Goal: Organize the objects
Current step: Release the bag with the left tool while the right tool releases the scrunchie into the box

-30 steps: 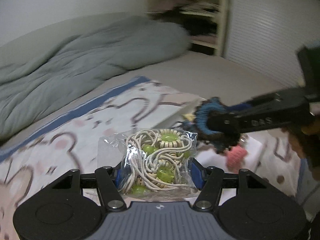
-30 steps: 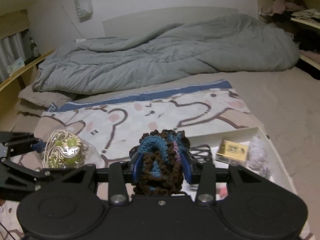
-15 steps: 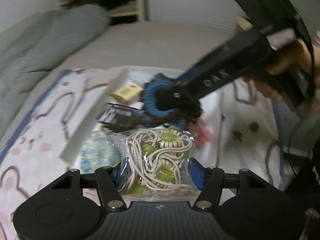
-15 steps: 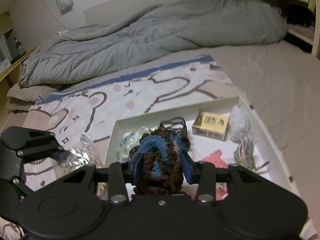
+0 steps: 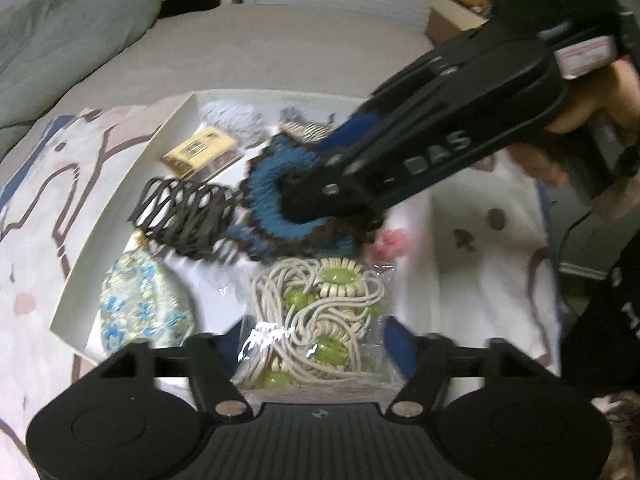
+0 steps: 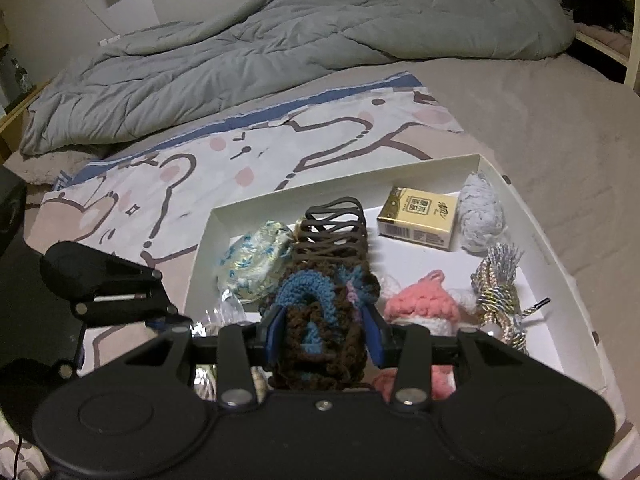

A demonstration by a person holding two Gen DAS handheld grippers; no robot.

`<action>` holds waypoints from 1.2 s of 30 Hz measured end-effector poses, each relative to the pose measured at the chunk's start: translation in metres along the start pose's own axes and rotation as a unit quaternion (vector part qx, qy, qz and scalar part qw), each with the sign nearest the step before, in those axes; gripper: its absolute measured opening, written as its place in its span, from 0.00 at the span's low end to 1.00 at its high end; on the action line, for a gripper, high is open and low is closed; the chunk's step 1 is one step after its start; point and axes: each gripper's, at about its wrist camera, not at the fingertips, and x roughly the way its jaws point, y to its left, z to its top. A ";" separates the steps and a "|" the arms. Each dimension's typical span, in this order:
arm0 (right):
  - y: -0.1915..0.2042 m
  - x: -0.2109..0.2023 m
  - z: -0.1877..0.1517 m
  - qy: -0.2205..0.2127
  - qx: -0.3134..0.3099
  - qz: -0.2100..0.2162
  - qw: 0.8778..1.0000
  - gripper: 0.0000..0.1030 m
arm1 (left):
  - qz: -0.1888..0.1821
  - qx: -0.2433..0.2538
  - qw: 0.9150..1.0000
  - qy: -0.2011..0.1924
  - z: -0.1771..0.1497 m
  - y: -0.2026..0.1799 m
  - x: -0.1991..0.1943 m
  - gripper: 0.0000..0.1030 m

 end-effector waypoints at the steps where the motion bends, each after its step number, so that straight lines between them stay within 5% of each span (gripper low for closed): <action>1: -0.001 0.002 0.000 0.003 0.001 0.000 1.000 0.42 | 0.011 -0.006 1.000 -0.001 -0.001 0.002 0.000 0.96; 9: 0.001 0.005 -0.001 0.007 -0.006 -0.034 0.999 0.62 | 0.019 -0.028 0.999 -0.010 -0.003 0.008 -0.010 0.97; 31: 0.018 -0.038 0.005 -0.037 -0.023 -0.022 0.999 0.62 | 0.062 -0.086 0.993 -0.059 -0.010 -0.012 -0.065 0.97; 36: 0.029 -0.059 0.005 -0.048 -0.041 -0.004 0.998 0.63 | 0.107 -0.108 0.985 -0.082 -0.013 -0.022 -0.087 0.97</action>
